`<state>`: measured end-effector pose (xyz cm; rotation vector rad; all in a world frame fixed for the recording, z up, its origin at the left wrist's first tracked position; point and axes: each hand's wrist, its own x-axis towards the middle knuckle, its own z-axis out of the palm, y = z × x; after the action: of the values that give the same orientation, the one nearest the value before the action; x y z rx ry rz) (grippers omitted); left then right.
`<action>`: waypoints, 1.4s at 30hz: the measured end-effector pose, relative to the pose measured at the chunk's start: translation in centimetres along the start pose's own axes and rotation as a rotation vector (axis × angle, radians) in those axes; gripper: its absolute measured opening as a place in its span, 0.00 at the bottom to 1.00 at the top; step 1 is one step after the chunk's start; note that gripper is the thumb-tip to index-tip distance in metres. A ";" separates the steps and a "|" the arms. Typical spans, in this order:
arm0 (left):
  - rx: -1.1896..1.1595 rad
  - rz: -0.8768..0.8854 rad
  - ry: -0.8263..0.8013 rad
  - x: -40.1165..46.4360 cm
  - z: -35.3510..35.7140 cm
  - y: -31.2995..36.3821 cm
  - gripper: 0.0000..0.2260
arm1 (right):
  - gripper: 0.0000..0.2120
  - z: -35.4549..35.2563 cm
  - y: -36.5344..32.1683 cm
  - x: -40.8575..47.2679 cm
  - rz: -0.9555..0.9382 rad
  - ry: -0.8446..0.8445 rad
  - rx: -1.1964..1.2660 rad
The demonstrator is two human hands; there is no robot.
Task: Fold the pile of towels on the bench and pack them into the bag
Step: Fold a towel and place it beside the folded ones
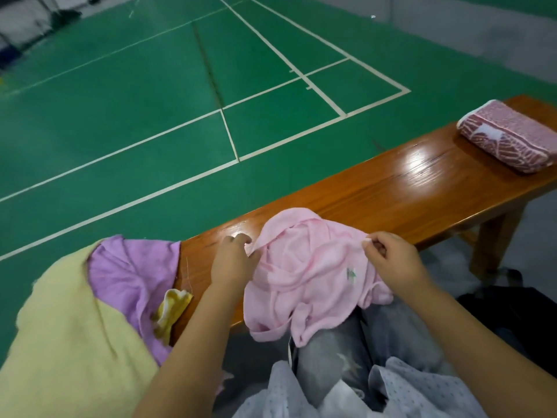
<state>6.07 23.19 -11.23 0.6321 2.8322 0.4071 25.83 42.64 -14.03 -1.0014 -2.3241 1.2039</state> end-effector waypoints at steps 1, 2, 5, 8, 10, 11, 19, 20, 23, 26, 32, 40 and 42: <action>0.000 0.019 -0.026 0.6 0.2 0.1 0.16 | 0.09 -0.1 0.1 0.0 0.003 0.005 -0.002; 0.001 0.034 -0.061 1.1 0.4 0.2 0.16 | 0.09 -0.2 0.2 0.0 0.006 0.009 -0.002; 0.007 0.026 -0.117 2.1 0.6 0.5 0.11 | 0.11 -0.4 0.3 0.0 0.009 0.010 -0.015; -0.035 0.030 -0.110 2.5 0.6 0.3 0.06 | 0.13 -0.3 0.4 0.0 0.037 0.013 -0.008; -0.180 -0.003 -0.129 2.5 0.1 0.1 0.05 | 0.16 -0.2 0.5 0.0 0.090 0.036 0.051; -0.305 -0.047 -0.149 2.5 -0.3 0.0 0.05 | 0.16 -0.2 0.4 0.0 0.122 0.048 0.095; -0.937 -0.284 -0.050 3.3 -5.7 -2.7 0.04 | 0.09 -1.2 -1.7 1.7 0.335 0.040 0.541; -0.980 -0.280 -0.033 3.6 -6.8 -2.8 0.04 | 0.09 -1.7 -2.5 2.5 0.329 0.042 0.586; -1.116 -0.255 0.019 4.7 -10.6 -2.3 0.07 | 0.08 -3.5 -6.2 5.8 0.261 0.092 0.666; -1.242 -0.185 0.116 5.8 -15.1 -0.5 0.08 | 0.07 -5.8 -11.2 9.2 0.106 0.126 0.759; -1.337 0.134 0.456 4.6 -22.3 2.4 0.07 | 0.08 -11.0 -18.9 11.1 -0.254 0.221 0.905; -0.980 0.086 0.526 -2.8 -9.4 -1.6 0.13 | 0.04 -9.1 -8.0 5.2 -0.027 0.082 1.000; -0.832 -0.029 0.371 -4.5 -3.7 -3.8 0.13 | 0.03 -6.9 -3.2 2.9 0.199 0.050 0.901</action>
<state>7.62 17.04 -8.28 0.3503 2.5880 1.7071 26.40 47.42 -7.47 -0.8843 -1.3643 1.9862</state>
